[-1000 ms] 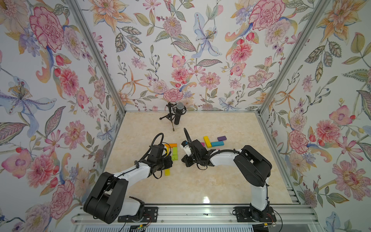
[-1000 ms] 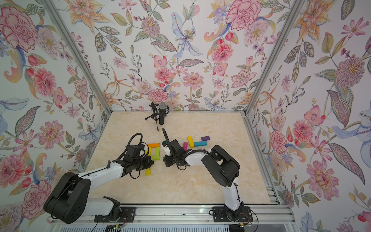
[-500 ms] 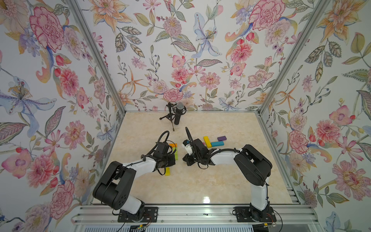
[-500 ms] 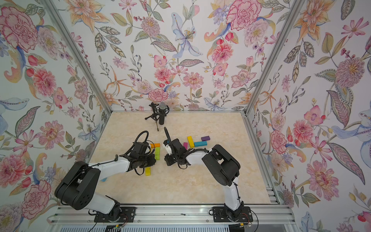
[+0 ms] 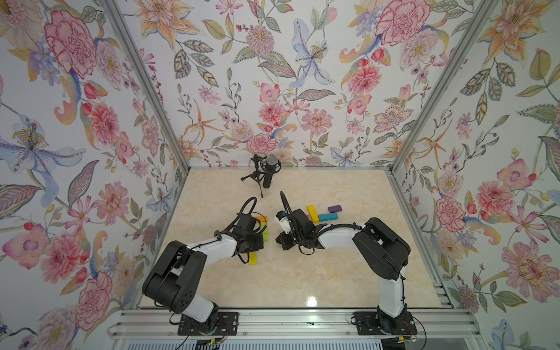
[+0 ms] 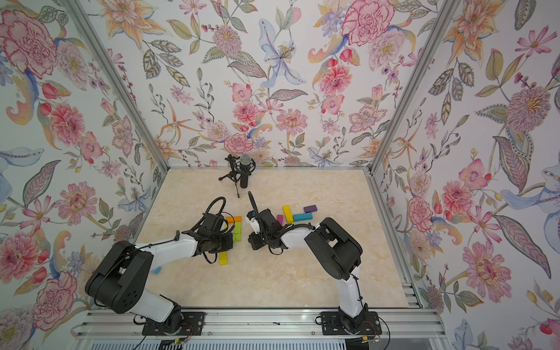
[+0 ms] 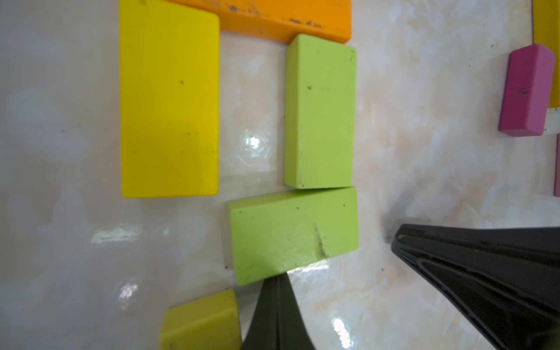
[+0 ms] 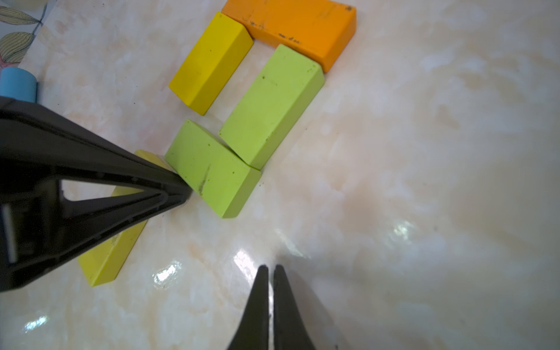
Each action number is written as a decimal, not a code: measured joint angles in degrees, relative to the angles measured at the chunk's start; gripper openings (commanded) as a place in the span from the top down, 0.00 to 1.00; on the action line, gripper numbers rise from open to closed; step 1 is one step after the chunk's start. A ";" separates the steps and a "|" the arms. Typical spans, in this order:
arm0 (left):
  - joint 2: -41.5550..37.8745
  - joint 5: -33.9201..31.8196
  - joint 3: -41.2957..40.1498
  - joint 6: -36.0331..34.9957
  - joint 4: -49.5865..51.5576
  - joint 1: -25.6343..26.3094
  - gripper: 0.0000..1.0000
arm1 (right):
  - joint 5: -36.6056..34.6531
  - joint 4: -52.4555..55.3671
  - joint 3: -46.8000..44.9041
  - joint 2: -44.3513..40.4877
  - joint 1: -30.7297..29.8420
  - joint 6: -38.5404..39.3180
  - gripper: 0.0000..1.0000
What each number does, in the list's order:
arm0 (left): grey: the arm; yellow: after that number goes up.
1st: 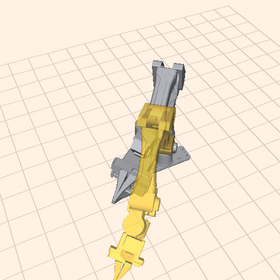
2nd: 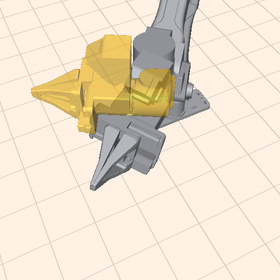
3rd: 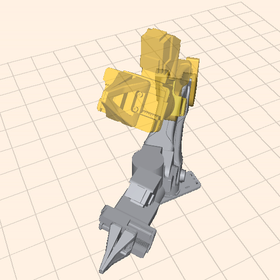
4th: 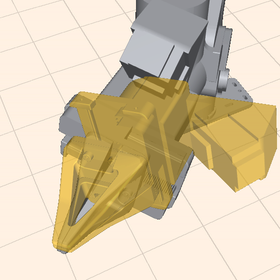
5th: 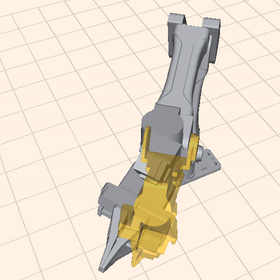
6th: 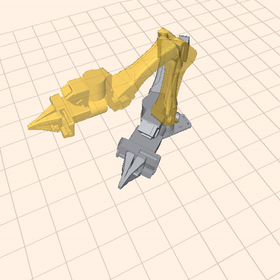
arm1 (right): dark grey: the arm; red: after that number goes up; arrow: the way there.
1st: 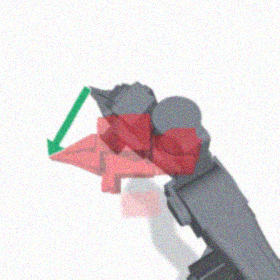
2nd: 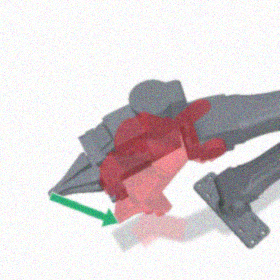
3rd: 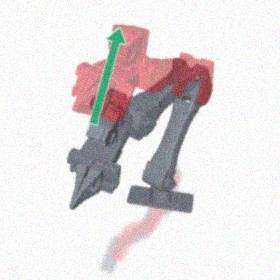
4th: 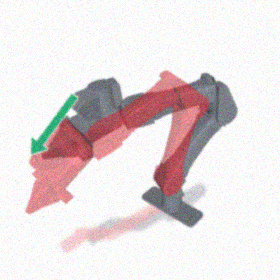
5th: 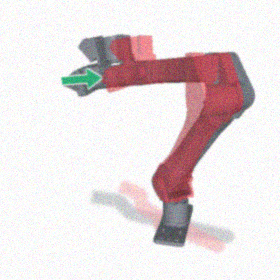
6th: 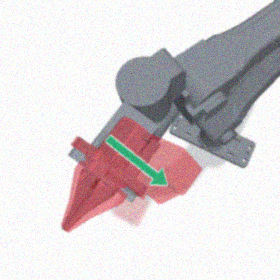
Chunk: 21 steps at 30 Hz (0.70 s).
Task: Assemble the letter p with building blocks
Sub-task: Assemble the building block at the center of the board.
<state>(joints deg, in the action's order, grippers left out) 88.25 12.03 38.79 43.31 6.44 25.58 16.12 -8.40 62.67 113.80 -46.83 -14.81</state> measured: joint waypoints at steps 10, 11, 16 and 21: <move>0.33 -0.94 0.07 0.02 -0.50 0.15 1.00 | 0.35 -0.02 0.00 0.04 0.00 0.00 0.93; 0.72 -0.94 0.35 0.02 -0.85 0.15 1.00 | 0.46 -0.04 0.00 0.11 0.00 0.00 0.93; 1.46 -0.96 0.68 0.02 -2.01 0.20 1.00 | 0.90 -0.04 0.00 0.33 0.00 0.00 0.93; 1.44 -0.94 0.68 0.04 -2.01 0.20 1.00 | 1.07 -0.28 0.00 0.33 0.00 -0.02 0.93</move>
<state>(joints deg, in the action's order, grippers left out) 89.69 11.09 39.46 43.35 4.43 25.78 17.19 -8.69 62.67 114.13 -46.83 -14.83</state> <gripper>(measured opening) 0.050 0.070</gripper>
